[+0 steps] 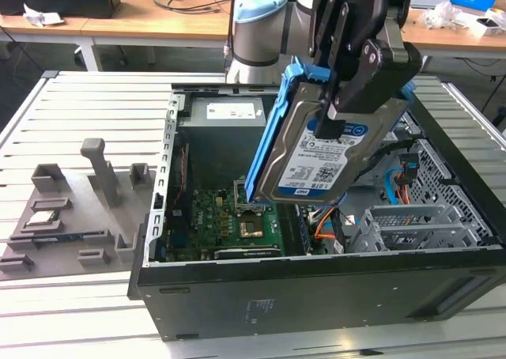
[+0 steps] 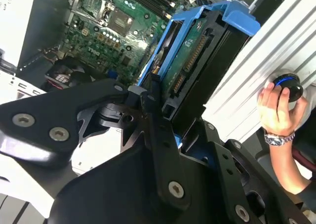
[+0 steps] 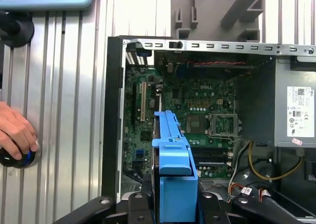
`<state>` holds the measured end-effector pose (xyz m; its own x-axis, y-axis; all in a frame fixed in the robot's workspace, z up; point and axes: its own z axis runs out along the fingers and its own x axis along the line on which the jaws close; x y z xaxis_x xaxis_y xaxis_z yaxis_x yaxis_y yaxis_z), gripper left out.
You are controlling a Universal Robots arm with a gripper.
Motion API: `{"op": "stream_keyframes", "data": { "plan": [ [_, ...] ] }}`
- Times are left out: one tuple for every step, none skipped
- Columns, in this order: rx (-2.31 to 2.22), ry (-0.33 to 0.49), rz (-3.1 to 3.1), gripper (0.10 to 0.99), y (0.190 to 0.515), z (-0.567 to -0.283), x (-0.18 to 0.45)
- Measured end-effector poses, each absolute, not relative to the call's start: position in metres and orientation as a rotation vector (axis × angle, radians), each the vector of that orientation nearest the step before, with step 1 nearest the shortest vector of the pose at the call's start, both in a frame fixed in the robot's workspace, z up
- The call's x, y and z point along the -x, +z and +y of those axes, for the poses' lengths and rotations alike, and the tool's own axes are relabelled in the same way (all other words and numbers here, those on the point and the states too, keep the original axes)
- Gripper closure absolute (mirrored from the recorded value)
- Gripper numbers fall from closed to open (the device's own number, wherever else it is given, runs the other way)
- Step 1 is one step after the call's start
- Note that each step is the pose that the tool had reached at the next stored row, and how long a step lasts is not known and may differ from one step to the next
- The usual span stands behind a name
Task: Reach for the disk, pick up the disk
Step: 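Pick up the disk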
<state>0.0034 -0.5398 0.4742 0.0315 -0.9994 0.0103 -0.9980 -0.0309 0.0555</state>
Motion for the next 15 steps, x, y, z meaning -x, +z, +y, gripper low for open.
{"op": "stream_keyframes", "data": {
  "plan": [
    [-2.222, -0.048, -2.153, 0.722, 0.474, -0.543, -0.003],
    [-2.222, -0.049, -2.154, 0.722, 0.474, -0.546, -0.003],
    [-2.222, -0.049, -2.154, 0.722, 0.474, -0.551, -0.003],
    [-2.222, -0.049, -2.154, 0.722, 0.474, -0.554, -0.003],
    [-2.222, -0.048, -2.154, 0.722, 0.474, -0.557, -0.003],
    [-2.222, -0.049, -2.154, 0.722, 0.474, -0.562, -0.003],
    [-2.222, -0.049, -2.154, 0.722, 0.474, -0.565, -0.003],
    [-2.222, -0.049, -2.154, 0.722, 0.474, -0.565, -0.003],
    [-2.222, -0.049, -2.154, 0.722, 0.474, -0.565, -0.003],
    [-2.222, -0.049, -2.153, 0.722, 0.474, -0.565, -0.003],
    [-2.222, -0.048, -2.153, 0.722, 0.474, -0.565, -0.003],
    [-2.222, -0.049, -2.154, 0.722, 0.474, -0.565, -0.003],
    [-2.222, -0.049, -2.154, 0.722, 0.474, -0.565, -0.003],
    [-2.222, -0.048, -2.153, 0.722, 0.474, -0.565, -0.004],
    [-2.222, -0.048, -2.153, 0.722, 0.474, -0.565, -0.004]
  ]
}}
